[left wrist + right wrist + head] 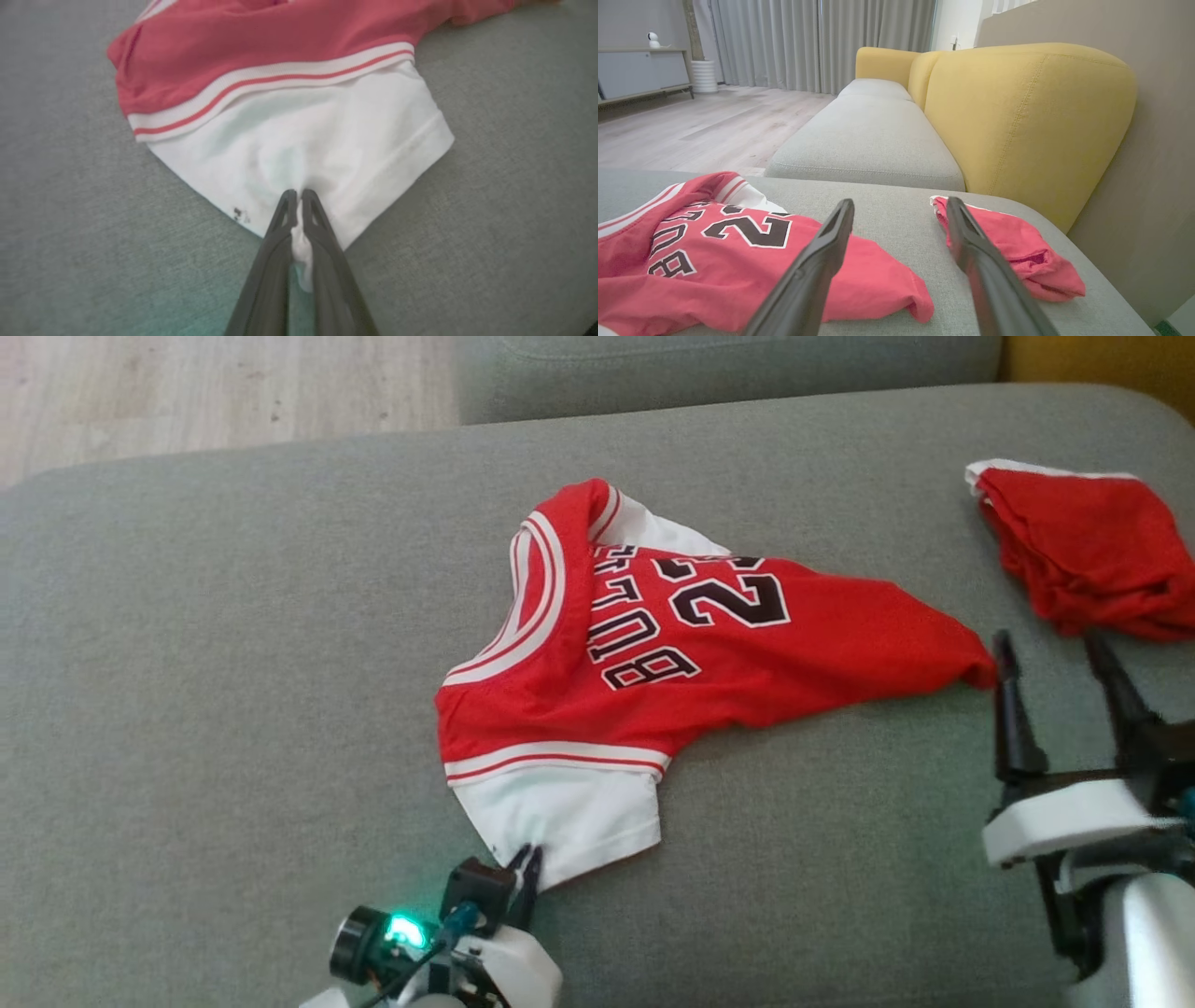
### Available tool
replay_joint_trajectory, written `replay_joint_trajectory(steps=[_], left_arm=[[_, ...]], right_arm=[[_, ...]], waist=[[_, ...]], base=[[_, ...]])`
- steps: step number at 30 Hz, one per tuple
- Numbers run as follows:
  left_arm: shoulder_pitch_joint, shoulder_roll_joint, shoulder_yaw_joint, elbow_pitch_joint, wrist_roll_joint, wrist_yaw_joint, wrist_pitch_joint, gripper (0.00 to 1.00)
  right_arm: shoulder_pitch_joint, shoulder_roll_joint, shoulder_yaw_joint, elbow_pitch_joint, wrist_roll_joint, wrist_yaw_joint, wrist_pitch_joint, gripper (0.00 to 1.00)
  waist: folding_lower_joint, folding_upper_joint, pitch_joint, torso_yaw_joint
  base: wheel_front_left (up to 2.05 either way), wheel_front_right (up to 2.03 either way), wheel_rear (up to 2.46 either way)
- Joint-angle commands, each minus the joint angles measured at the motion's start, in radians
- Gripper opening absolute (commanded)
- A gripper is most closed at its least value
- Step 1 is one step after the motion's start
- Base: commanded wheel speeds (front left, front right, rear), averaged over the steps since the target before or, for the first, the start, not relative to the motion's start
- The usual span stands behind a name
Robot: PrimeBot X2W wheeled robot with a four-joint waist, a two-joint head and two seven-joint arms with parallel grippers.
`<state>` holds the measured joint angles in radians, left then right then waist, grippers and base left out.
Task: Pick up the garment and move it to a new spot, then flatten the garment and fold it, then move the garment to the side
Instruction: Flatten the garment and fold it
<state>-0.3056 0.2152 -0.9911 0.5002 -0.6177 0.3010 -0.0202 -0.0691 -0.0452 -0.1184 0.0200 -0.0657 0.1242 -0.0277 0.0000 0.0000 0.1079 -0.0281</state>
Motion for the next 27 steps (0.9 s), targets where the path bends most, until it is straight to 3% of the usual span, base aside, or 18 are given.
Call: replay_joint_trajectory(steps=[1, 8, 15, 22, 23, 24, 25, 27], left_arm=[[-0.026, 0.026, 0.047, -0.02, 0.006, 0.019, -0.034, 0.0], [-0.018, 0.125, 0.147, -0.157, 0.001, 0.097, -0.123, 0.0], [0.07, 0.223, 0.2, -0.288, -0.029, 0.162, -0.111, 0.0], [0.131, 0.239, 0.214, -0.333, -0.059, 0.189, -0.105, 0.0], [0.131, 0.237, 0.216, -0.335, -0.059, 0.191, -0.11, 0.13], [0.129, 0.235, 0.218, -0.336, -0.059, 0.191, -0.116, 0.64], [0.127, 0.232, 0.221, -0.337, -0.059, 0.191, -0.125, 1.0], [0.12, 0.225, 0.226, -0.339, -0.059, 0.188, -0.14, 1.0]], right_arm=[[0.0, -0.005, -0.004, -0.044, 0.014, 0.007, -0.013, 1.0], [0.071, -0.005, -0.131, -0.042, 0.009, 0.007, 0.002, 1.0], [0.118, -0.005, -0.172, -0.015, 0.012, 0.007, 0.019, 1.0], [0.084, -0.005, -0.124, 0.048, 0.017, 0.007, 0.059, 1.0], [0.07, -0.005, -0.109, 0.058, 0.013, 0.007, 0.075, 1.0], [0.053, -0.005, -0.097, 0.069, 0.006, 0.007, 0.094, 1.0], [0.032, -0.005, -0.085, 0.081, -0.003, 0.007, 0.114, 1.0], [-0.017, -0.024, -0.059, 0.111, -0.005, 0.007, 0.156, 1.0]], waist=[[0.0, 0.0, -0.011, 0.014], [0.0, 0.0, -0.04, 0.062], [0.0, 0.0, -0.043, 0.08], [0.0, 0.0, -0.029, 0.082], [0.0, 0.0, -0.025, 0.083], [0.0, 0.0, -0.022, 0.084], [0.0, 0.0, -0.019, 0.087], [0.0, 0.0, -0.013, 0.095]], base=[[0.0, 0.0, 0.0], [0.0, 0.0, 0.0], [0.0, 0.0, 0.0], [0.0, 0.0, 0.0], [0.0, 0.0, 0.0], [0.0, 0.0, 0.0], [0.0, 0.0, 0.0], [0.0, 0.0, 0.0]])
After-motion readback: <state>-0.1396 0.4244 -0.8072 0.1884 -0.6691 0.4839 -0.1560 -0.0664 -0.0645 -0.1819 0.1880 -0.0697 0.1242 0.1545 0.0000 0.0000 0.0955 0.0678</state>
